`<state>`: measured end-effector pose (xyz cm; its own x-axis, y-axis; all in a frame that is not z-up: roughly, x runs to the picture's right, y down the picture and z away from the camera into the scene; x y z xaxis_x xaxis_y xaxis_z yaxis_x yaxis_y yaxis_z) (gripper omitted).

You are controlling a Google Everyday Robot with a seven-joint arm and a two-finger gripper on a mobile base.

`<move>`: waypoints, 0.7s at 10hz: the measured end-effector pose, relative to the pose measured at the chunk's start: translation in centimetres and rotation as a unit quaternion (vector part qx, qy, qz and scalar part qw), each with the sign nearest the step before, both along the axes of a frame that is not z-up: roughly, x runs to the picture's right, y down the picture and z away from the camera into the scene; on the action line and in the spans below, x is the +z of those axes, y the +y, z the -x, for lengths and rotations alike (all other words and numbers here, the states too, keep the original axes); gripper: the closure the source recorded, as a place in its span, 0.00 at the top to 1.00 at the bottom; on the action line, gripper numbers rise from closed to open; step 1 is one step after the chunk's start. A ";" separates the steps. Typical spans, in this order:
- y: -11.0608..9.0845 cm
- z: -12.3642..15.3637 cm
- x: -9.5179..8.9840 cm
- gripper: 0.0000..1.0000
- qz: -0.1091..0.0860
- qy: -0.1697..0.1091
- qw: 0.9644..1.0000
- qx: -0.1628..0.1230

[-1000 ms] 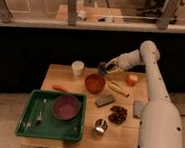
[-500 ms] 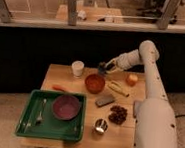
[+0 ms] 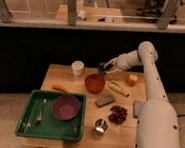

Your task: Place brush in plastic cup

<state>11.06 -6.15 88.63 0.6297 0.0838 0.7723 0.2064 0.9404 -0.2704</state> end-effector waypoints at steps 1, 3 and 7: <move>0.1 0.3 0.0 0.00 0.002 0.002 1.000 0.004; 0.3 0.6 0.1 0.00 0.007 0.006 1.000 0.014; -0.2 0.3 0.5 0.00 0.016 0.018 0.999 0.041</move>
<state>10.79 -6.32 89.10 0.6464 0.1606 0.7459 0.1194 0.9443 -0.3067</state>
